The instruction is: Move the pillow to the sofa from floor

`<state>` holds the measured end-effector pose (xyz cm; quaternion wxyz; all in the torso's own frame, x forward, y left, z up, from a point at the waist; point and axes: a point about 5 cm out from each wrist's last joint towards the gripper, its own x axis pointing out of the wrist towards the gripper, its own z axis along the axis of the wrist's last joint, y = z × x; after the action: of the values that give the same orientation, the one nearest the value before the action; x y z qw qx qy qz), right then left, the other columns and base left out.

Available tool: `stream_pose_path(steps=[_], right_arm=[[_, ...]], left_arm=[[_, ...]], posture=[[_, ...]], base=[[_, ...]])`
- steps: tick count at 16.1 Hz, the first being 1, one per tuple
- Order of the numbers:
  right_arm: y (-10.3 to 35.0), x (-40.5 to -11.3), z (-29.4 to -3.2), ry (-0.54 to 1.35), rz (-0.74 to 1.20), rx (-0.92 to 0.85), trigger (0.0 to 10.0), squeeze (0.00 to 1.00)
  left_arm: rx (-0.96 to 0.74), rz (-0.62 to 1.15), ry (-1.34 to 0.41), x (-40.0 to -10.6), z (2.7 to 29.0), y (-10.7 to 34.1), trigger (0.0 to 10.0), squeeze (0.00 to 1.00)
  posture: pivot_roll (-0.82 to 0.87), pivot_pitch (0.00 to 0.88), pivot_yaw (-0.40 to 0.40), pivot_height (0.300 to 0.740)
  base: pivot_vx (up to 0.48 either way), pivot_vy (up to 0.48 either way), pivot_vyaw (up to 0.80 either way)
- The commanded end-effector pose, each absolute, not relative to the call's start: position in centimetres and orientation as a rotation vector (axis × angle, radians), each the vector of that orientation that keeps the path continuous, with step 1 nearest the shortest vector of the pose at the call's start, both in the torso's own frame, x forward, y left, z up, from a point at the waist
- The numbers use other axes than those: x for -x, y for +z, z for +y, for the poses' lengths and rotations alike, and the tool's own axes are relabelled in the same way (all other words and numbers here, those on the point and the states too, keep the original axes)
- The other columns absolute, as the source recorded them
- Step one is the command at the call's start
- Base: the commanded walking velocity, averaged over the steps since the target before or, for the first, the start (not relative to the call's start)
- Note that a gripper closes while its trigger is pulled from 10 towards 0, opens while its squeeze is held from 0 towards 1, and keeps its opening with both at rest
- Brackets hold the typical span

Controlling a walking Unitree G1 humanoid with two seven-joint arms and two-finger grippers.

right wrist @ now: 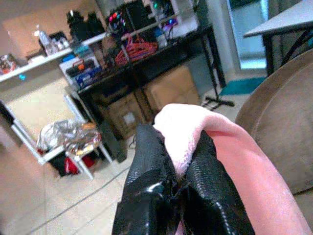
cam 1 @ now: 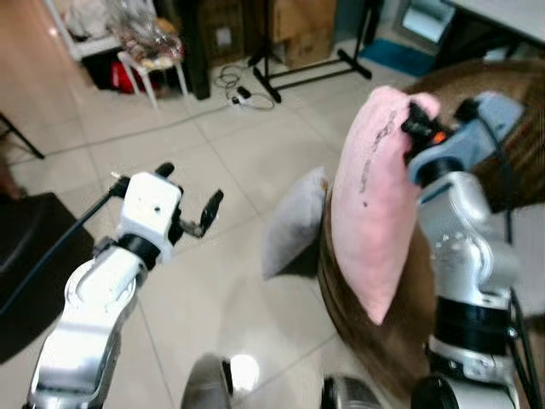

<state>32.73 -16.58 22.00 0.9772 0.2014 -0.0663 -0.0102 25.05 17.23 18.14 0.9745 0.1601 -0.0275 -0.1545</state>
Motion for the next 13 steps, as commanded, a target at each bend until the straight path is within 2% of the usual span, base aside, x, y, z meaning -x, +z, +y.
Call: stream_pose_path(steps=[1,5,9,13], right_arm=[[23.3,-32.9,-16.4,-0.001,-0.2,-0.407,10.0,0.0],[23.2,-33.0,-16.8,-0.026,-0.207,-0.401,10.0,0.0],[25.3,-34.1,-16.2,-0.033,-0.276,-0.437,10.0,0.0],[25.0,-34.3,-17.8,-0.087,-0.267,-0.464,10.0,0.0]], left_arm=[[-0.328,-0.057,-0.297,-25.2,17.3,18.1,10.0,0.0],[-0.337,-0.04,-0.321,-25.1,16.7,17.5,10.0,0.0],[-0.343,-0.069,-0.318,-26.0,16.5,18.0,10.0,0.0],[-0.338,-0.074,-0.295,-26.0,16.7,17.9,10.0,0.0]], posture=[[0.0,0.0,-0.024,0.74],[-0.01,0.0,-0.013,0.74],[-0.01,0.0,-0.016,0.74],[0.0,0.0,-0.025,0.74]], base=[[0.0,0.0,0.0],[0.0,0.0,0.0],[0.0,0.0,0.0],[0.0,0.0,0.0]])
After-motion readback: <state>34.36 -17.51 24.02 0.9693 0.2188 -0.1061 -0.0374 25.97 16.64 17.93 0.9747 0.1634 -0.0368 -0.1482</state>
